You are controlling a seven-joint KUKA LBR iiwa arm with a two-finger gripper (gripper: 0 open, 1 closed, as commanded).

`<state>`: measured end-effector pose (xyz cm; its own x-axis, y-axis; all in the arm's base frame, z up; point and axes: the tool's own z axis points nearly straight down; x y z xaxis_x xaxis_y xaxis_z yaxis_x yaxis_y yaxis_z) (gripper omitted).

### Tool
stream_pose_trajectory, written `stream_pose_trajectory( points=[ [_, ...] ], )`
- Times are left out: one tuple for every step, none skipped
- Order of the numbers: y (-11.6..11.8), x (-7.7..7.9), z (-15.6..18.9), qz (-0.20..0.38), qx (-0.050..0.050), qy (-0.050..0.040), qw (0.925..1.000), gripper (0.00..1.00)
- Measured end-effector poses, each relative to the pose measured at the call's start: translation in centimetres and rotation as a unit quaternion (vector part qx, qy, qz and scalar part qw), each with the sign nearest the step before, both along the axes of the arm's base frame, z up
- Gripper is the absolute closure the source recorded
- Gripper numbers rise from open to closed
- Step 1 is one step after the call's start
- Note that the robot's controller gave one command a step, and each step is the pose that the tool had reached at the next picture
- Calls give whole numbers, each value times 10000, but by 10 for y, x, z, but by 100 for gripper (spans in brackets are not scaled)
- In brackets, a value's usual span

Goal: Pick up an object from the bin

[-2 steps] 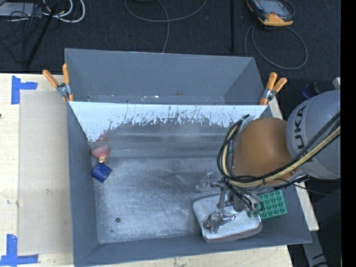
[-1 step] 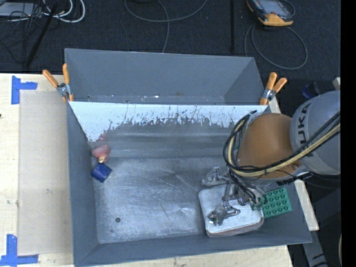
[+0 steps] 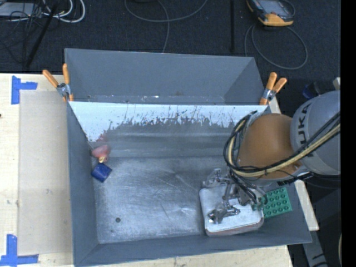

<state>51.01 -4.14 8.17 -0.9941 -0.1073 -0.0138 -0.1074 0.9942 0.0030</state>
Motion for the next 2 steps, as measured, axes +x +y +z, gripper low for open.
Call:
stream_pose_trajectory(
  points=[
    [-11,2,81,344,-28,34,9994,100],
    [-14,2,132,873,-28,52,9962,100]
  ],
)
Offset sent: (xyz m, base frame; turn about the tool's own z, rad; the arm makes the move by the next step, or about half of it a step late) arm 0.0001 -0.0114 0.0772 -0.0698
